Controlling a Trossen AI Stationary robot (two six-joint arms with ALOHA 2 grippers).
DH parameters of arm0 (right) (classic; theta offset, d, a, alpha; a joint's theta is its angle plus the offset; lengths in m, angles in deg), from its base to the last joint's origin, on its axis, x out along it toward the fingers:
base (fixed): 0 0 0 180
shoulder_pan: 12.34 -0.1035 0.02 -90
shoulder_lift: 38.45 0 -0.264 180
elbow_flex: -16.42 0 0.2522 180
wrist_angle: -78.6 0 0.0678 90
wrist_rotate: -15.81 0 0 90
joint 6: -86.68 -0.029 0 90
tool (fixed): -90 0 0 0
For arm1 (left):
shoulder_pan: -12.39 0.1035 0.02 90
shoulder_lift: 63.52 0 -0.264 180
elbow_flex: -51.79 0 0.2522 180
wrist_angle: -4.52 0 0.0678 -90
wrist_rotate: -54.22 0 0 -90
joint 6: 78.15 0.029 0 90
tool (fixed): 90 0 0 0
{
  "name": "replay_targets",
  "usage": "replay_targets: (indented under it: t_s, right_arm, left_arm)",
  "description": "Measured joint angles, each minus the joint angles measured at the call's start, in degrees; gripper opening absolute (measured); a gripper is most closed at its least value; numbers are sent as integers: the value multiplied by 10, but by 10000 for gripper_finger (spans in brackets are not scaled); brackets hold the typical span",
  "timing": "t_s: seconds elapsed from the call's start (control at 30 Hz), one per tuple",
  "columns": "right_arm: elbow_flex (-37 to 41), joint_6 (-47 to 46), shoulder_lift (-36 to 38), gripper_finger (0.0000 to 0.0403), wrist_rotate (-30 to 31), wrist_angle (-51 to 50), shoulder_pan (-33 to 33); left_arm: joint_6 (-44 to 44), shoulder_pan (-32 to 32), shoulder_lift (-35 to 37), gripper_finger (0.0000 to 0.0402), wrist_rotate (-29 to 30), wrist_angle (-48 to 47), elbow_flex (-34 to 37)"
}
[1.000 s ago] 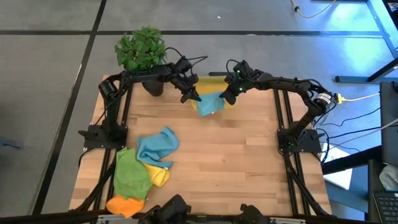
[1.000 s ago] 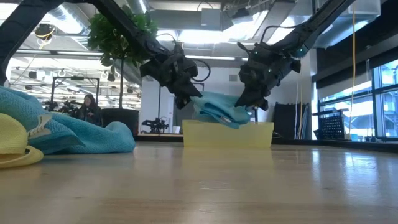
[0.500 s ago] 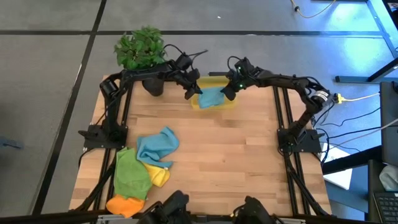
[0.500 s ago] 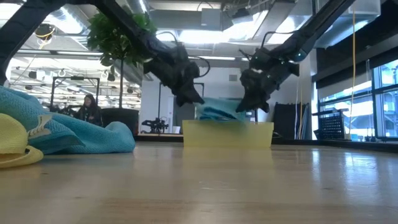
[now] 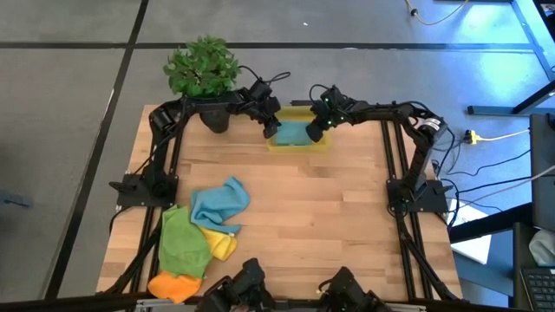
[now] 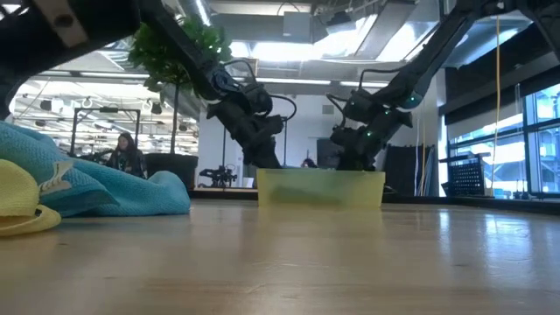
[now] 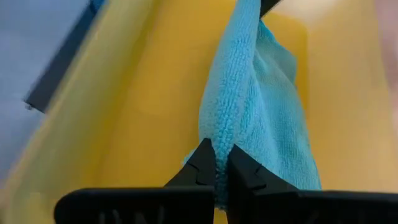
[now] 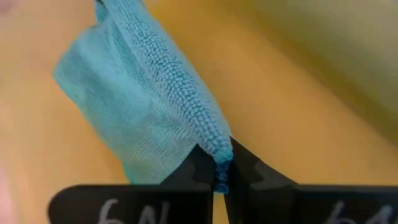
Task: Fold microfiber towels
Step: Put the folded left blue microfiber towel into the yellow bin
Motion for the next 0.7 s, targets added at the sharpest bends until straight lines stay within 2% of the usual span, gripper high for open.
replay_targets:
  t_s: [0.17,0.3,0.43,0.53,0.7]
  right_arm:
    - [0,14,-1,15,32,15,-1]
    - [1,30,-1,31,83,22,-1]
    - [2,45,-2,62,125,27,0]
    - [2,45,-1,92,128,27,-1]
    - [2,46,17,150,126,23,-1]
  left_arm:
    - [-4,-2,1,4,11,19,0]
    - [0,-6,1,36,23,16,1]
    - [15,-12,2,85,64,18,1]
    - [16,-19,4,114,96,18,1]
    - [16,-25,13,132,115,19,1]
